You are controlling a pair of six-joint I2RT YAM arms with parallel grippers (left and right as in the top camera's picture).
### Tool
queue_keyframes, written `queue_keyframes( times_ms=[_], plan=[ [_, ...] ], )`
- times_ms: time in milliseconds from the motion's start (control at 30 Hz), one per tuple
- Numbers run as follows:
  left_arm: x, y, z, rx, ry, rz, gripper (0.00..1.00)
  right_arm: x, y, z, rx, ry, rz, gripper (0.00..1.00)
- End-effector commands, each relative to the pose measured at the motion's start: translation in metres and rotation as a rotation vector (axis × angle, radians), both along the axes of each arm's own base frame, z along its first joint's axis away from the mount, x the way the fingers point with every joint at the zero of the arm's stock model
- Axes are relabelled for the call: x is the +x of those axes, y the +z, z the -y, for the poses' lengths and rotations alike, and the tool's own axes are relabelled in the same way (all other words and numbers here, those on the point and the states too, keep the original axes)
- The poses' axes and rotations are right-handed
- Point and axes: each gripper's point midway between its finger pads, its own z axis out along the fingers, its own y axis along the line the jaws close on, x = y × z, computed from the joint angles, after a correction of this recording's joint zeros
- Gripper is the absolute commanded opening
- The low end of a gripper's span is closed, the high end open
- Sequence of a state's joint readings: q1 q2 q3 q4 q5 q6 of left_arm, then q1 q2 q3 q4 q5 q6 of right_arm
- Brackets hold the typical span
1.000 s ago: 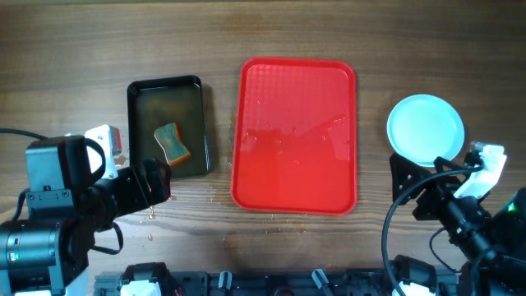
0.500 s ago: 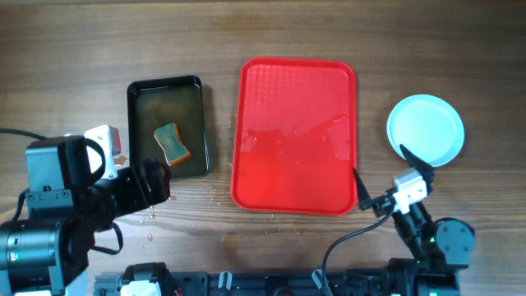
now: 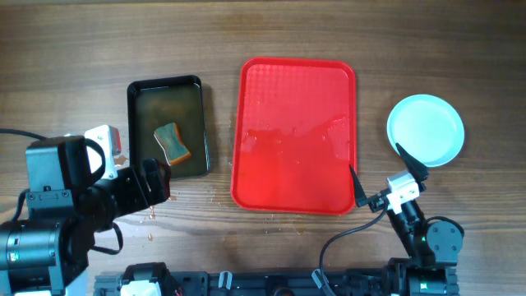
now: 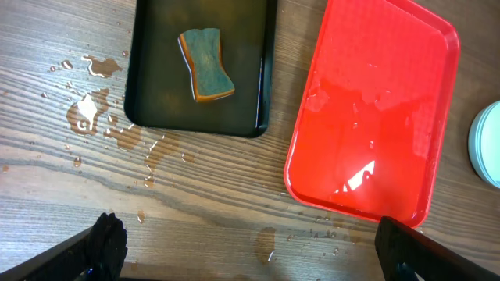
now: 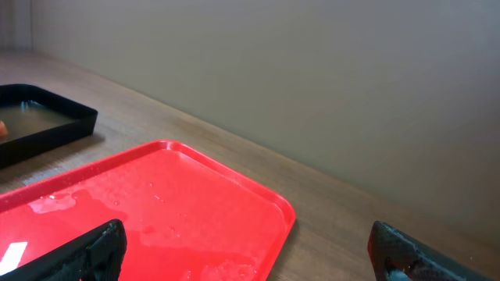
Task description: Clean dirty plates on tray and stack at the side
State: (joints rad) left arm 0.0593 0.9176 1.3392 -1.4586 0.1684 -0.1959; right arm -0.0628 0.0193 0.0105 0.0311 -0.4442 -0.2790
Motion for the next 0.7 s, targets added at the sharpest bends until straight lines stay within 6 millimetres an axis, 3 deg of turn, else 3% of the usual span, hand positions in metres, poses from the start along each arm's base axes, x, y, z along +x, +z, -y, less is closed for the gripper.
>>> queue_keyframes(
  times_ms=[0, 67, 100, 133, 200, 267, 433, 533, 667],
  plan=[
    [0.001, 0.002, -0.002, 0.012, 0.001, 0.008, 1.0, 0.0, 0.0, -0.001, -0.009, 0.004, 0.011, 1.0],
    [-0.005, 0.009, -0.004, 0.037, -0.002, 0.058, 1.0, 0.0, 0.0, -0.001, -0.009, 0.004, 0.011, 1.0],
    [0.004, 0.028, -0.013, 0.08, 0.035, 0.195, 1.0, 0.0, 0.0, -0.001, -0.009, 0.004, 0.011, 1.0],
    [0.018, 0.053, -0.008, 0.072, 0.021, 0.391, 1.0, 0.0, 0.0, -0.001, -0.009, 0.004, 0.012, 1.0],
    [0.032, 0.072, 0.001, 0.076, -0.038, 0.638, 1.0, 0.0, 0.0, -0.001, -0.009, 0.004, 0.011, 1.0],
    [0.039, 0.059, 0.007, 0.069, -0.061, 0.818, 1.0, 0.0, 0.0, -0.001, -0.009, 0.004, 0.011, 1.0],
    [0.041, 0.003, 0.022, 0.04, -0.121, 1.099, 1.0, 0.0, 0.0, -0.001, -0.009, 0.004, 0.011, 1.0],
    [0.048, -0.04, 0.022, 0.042, -0.118, 1.135, 1.0, 0.0, 0.0, -0.001, -0.009, 0.004, 0.011, 1.0],
    [0.059, -0.08, 0.019, 0.052, -0.1, 1.097, 1.0, 0.0, 0.0, -0.001, -0.009, 0.004, 0.011, 1.0]
  ],
)
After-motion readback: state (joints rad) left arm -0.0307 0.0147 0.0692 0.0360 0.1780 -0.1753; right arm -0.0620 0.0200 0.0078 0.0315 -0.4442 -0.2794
